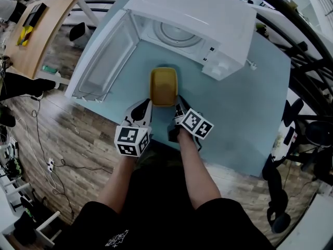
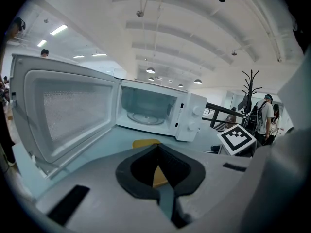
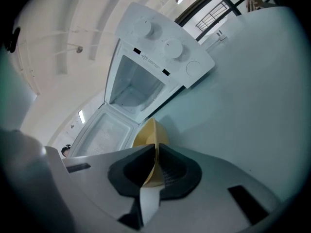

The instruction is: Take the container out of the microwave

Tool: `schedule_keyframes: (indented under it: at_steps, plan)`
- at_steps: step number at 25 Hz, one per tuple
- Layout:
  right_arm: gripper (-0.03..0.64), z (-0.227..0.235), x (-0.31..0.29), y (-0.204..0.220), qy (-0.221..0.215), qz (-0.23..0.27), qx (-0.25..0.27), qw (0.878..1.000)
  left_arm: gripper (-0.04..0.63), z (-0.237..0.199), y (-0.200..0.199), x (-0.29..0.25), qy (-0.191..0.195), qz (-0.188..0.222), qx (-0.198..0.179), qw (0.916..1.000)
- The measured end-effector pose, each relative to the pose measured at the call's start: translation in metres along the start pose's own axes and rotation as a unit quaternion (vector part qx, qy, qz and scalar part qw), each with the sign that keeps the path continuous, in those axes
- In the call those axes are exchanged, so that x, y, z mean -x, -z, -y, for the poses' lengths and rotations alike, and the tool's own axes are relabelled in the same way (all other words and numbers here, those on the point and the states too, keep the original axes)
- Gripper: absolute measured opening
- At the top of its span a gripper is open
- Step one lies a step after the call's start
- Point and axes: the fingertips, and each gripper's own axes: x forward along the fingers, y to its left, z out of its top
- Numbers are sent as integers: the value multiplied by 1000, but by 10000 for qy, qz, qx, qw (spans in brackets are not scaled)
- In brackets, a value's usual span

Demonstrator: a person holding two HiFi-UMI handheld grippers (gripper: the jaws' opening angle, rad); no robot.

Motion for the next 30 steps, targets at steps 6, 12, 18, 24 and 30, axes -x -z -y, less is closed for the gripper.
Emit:
schedule_keyframes:
  at_steps: [6,12,18,24,30]
  plan:
    - [71,-3,6,2,-184,-76,56,9998,8,3,-4,8,18,37,-66,10000]
    - [89,-5,25,-9,-222,31,105,9997,8,8,-12,21,13,118,-133,9998]
    - [85,-7,58,-30,-239,308,411,9984,8,13,-23,32,67,212,-194,9996]
    - [43,-35,86,-42,-570,435,739,9947,8,13,-45,43,144,428,-252,9987]
    - [20,-64,113,-45,-748,495,1164,9891,8,11,-61,52,270,579,-310,9975]
